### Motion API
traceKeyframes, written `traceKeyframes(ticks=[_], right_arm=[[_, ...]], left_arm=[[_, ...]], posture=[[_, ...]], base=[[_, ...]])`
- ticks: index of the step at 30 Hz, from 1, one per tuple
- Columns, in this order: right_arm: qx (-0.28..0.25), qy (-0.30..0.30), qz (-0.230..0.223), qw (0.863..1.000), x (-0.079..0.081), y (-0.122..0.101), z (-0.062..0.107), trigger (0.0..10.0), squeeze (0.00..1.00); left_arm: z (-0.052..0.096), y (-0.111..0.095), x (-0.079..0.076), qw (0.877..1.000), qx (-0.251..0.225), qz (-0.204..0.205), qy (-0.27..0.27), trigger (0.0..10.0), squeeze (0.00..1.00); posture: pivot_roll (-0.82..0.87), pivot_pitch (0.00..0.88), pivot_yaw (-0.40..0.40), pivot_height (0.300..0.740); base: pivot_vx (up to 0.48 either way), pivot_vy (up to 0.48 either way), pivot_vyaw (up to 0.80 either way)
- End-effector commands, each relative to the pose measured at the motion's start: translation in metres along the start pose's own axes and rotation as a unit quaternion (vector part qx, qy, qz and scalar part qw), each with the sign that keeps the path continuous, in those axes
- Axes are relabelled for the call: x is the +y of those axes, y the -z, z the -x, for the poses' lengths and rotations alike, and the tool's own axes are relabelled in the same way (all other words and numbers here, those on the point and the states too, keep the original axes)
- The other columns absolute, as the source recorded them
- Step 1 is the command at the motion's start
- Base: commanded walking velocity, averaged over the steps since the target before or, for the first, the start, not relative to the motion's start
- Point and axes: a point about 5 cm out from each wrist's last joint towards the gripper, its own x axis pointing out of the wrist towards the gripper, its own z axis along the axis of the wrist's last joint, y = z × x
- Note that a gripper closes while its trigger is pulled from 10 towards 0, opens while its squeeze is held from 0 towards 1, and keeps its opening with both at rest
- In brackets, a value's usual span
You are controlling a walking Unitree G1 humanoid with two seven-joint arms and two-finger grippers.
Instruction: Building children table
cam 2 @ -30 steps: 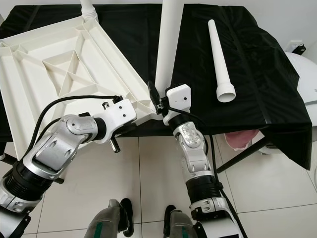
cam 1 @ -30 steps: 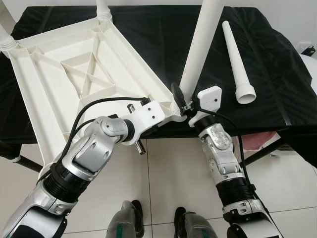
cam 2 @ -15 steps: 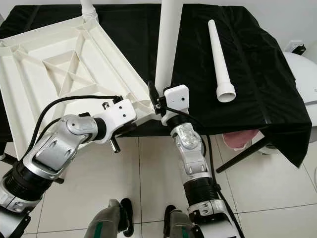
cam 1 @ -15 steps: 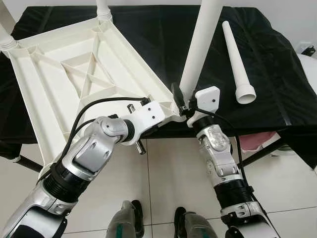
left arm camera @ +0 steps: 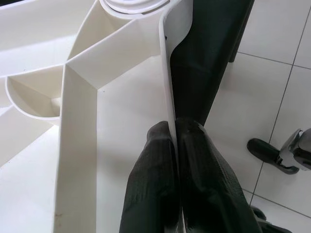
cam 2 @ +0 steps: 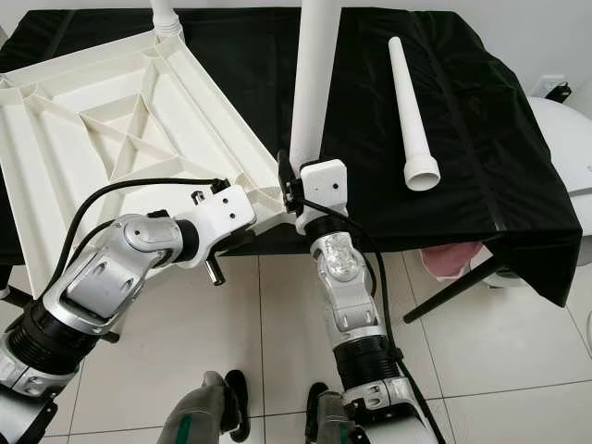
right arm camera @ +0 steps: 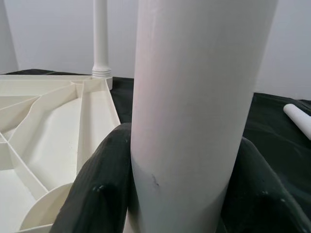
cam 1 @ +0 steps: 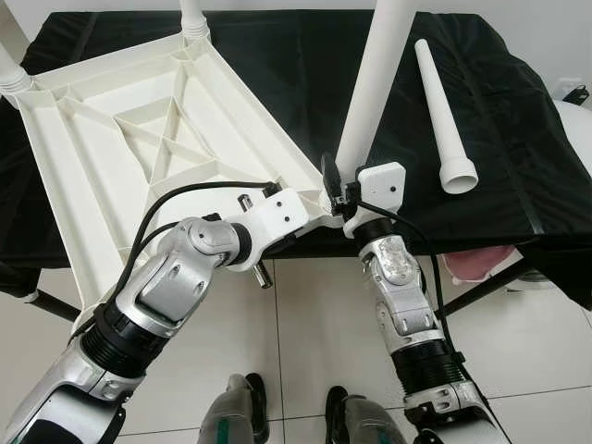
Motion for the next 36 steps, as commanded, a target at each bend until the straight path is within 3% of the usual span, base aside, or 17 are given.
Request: traceKeyframes(ticks=[1, 17, 36], right_arm=[[0.066, 0.056, 0.02, 0.996, -0.0194, 0.0245, 0.0141, 10.0, 0.0], [0.071, 0.112, 0.031, 0.991, -0.018, 0.0241, 0.0198, 10.0, 0.0], [0.109, 0.196, 0.034, 0.974, -0.0152, 0.0319, 0.0206, 10.0, 0.0]], left_arm=[[0.0103, -0.02, 0.0074, 0.998, -0.039, -0.04, -0.024, 10.0, 0.0], [0.0103, -0.0205, 0.0074, 0.998, -0.039, -0.041, -0.024, 10.0, 0.0], [0.0098, -0.0214, 0.0061, 0.998, -0.041, -0.043, -0.022, 10.0, 0.0]], posture=[[-0.02, 0.206, -0.006, 0.74], [-0.02, 0.206, -0.003, 0.74], [-0.02, 0.185, -0.006, 0.74]], base=[[0.0, 0.0, 0.0], [0.0, 0.0, 0.0], [0.0, 0.0, 0.0]])
